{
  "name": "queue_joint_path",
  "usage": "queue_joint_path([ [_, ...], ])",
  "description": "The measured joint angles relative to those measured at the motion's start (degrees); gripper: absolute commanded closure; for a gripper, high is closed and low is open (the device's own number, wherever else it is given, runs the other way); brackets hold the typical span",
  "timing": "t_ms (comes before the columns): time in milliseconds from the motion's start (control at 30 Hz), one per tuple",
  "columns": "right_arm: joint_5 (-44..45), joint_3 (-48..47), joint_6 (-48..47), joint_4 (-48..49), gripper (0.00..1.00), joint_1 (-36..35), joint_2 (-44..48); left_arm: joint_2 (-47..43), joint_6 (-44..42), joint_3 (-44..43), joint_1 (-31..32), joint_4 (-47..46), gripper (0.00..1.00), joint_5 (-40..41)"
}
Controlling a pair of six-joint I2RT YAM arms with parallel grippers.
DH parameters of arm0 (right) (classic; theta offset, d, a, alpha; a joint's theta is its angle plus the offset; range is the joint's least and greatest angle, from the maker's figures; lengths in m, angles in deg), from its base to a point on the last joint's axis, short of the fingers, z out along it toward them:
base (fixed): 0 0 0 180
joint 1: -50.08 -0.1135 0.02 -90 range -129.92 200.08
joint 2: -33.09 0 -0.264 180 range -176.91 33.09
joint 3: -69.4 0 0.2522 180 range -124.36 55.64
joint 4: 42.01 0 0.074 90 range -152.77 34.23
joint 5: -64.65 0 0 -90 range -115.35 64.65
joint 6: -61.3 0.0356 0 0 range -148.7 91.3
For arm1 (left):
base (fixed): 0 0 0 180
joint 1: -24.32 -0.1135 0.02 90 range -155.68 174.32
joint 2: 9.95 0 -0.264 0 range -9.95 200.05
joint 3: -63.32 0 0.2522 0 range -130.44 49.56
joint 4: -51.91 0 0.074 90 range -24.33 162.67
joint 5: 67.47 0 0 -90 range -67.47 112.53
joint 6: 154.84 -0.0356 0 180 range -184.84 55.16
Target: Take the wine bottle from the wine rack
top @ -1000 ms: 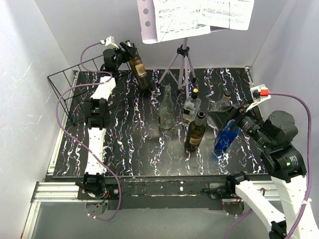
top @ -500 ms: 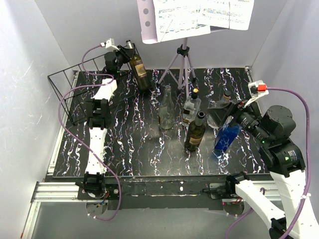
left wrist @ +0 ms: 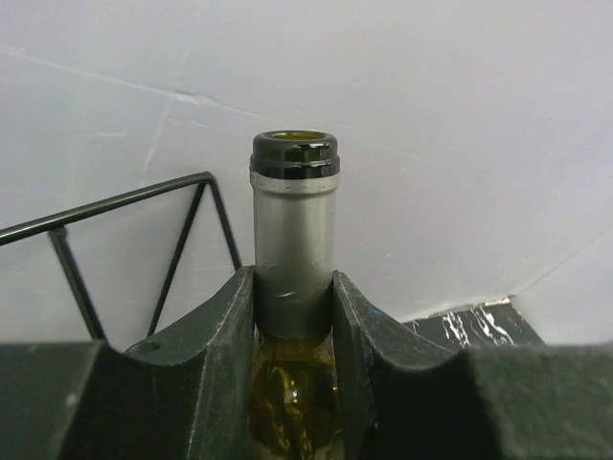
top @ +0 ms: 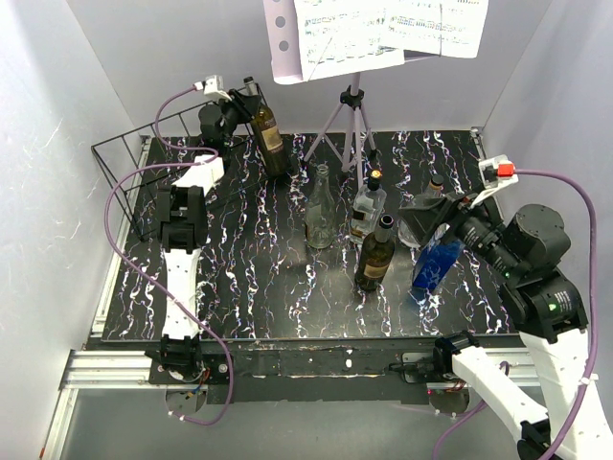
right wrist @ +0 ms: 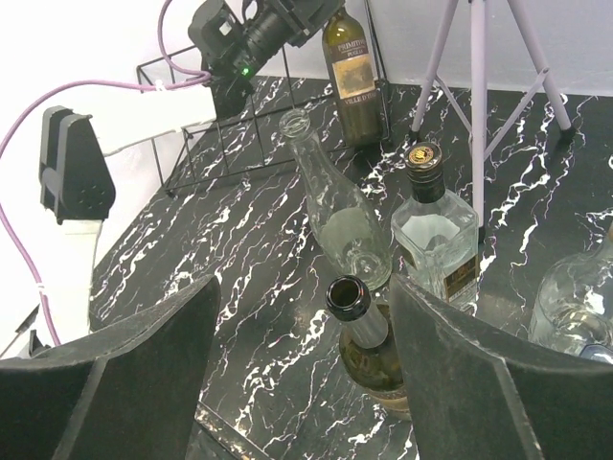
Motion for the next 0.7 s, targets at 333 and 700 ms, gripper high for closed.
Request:
queue_joint_path([
  [333,0.0,0.1,0.8,0.3,0.21,0.0,3.3,-11.6,-7.4,15.9,2.2,-7.2,1.0,-2.6],
  [700,-0.7,0.4,2.3,0.4,0.22,0.0,6.2,-29.7,-13.6,37.1,2.8,-11.1,1.0,-3.8],
])
